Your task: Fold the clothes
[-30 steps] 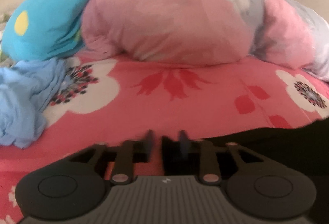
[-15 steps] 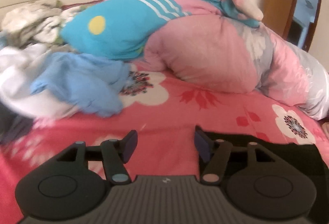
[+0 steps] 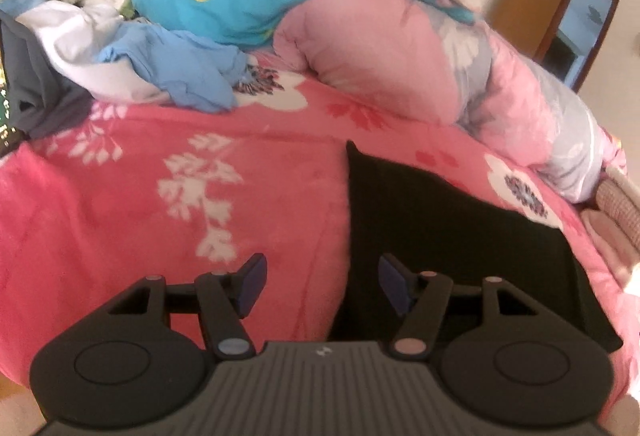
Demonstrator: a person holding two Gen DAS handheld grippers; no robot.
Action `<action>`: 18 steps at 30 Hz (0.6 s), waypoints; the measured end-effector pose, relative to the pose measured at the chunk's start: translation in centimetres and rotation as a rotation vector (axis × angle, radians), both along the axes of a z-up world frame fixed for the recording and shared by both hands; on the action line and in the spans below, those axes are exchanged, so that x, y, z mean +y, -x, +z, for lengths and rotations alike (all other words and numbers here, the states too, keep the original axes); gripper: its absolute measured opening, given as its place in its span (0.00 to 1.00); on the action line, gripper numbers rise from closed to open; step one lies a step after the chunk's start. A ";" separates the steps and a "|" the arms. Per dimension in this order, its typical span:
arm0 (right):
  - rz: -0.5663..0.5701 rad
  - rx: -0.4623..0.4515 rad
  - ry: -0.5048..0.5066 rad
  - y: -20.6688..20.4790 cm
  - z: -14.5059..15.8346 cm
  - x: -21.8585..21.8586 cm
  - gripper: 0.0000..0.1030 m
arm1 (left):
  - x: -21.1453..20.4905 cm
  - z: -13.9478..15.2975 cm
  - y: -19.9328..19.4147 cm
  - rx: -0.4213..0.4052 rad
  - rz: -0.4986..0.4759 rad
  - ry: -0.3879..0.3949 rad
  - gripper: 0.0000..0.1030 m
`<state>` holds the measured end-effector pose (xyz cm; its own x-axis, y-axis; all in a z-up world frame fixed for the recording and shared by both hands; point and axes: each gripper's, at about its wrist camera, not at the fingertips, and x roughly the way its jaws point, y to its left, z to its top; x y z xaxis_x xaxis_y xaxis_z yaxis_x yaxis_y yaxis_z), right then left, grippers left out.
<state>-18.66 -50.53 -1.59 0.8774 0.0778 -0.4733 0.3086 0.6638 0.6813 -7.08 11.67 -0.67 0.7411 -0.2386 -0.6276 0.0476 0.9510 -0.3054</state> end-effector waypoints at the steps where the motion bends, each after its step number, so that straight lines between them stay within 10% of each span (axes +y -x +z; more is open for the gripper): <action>1: 0.001 0.002 -0.008 0.2 -0.2 0.2 0.48 | -0.4 -0.3 0.1 0.001 -0.002 -0.011 0.61; 18: -0.042 0.115 -0.313 -0.2 -5.2 2.8 0.47 | -2.8 -4.2 1.2 -0.062 -0.002 -0.206 0.63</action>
<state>-18.43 -47.77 -6.76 0.8251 0.2006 -0.5282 0.4178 0.4127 0.8094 -8.31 8.89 -4.89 0.7793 -0.1114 -0.6167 0.0624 0.9930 -0.1006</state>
